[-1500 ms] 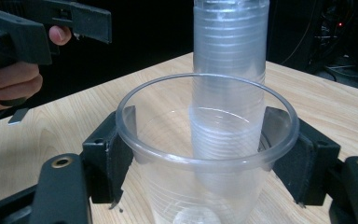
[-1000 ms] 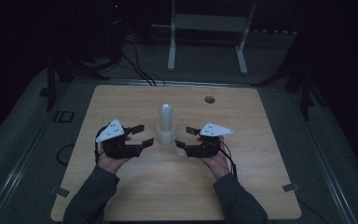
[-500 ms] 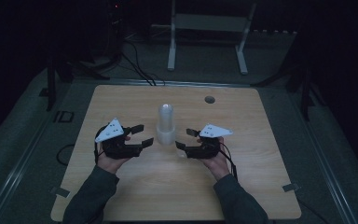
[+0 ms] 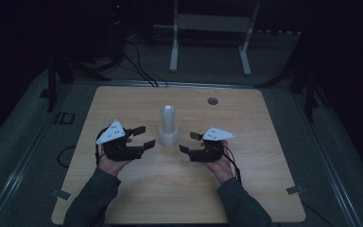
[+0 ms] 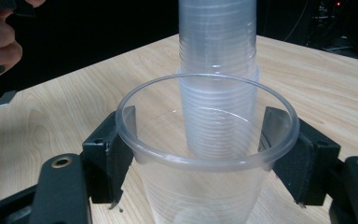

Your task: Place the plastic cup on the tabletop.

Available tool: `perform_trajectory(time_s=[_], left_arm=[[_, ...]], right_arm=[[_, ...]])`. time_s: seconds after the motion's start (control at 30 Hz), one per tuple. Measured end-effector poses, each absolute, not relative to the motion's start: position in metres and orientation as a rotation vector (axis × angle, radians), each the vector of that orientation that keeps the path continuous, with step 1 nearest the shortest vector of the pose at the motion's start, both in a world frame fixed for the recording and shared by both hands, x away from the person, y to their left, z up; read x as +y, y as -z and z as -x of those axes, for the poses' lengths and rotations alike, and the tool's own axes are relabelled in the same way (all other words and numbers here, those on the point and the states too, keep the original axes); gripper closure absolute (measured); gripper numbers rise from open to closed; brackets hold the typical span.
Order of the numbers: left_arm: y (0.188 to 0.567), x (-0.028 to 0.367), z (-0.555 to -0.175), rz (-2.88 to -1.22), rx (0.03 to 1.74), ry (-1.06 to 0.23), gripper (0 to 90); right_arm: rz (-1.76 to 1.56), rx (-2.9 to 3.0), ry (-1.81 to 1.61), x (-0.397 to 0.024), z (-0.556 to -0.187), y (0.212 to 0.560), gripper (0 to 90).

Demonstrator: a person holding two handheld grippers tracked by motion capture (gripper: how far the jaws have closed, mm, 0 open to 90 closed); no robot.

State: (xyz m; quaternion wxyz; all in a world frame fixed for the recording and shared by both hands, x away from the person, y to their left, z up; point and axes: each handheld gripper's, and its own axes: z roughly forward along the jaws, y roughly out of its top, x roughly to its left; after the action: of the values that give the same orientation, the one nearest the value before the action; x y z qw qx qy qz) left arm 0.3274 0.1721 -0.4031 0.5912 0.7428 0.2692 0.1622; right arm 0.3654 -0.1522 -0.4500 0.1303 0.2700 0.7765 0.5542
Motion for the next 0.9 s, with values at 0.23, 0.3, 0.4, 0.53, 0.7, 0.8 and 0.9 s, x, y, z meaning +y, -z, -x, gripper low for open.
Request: perform_trajectory(time_s=[0.23, 0.3, 0.4, 0.53, 0.7, 0.8, 0.9], left_arm=[[0.404, 0.171, -0.328, -1.731, 0.625, -0.374, 32.3], [0.404, 0.171, -0.328, -1.731, 0.625, -0.373, 32.3], [0.404, 0.171, -0.328, -1.731, 0.625, -0.372, 32.4], [0.404, 0.172, -0.328, -1.728, 0.626, -0.371, 32.4], [0.404, 0.171, -0.328, -1.732, 0.624, -0.369, 32.4], [0.405, 0.171, -0.328, -1.731, 0.625, -0.367, 32.4], [0.405, 0.171, -0.328, -1.732, 0.623, -0.368, 32.4]], right_arm=[[-0.793, 2.256, -1.607, -0.154, -0.365, 0.452, 27.4], [-0.792, 2.256, -1.607, -0.154, -0.366, 0.452, 27.4], [-0.792, 2.259, -1.604, -0.154, -0.366, 0.453, 27.4], [-0.798, 2.272, -1.589, -0.153, -0.366, 0.455, 27.4], [-0.803, 2.278, -1.574, -0.154, -0.367, 0.458, 27.5], [-0.801, 2.28, -1.568, -0.154, -0.367, 0.46, 27.4], [-0.804, 2.281, -1.567, -0.154, -0.367, 0.461, 27.4]])
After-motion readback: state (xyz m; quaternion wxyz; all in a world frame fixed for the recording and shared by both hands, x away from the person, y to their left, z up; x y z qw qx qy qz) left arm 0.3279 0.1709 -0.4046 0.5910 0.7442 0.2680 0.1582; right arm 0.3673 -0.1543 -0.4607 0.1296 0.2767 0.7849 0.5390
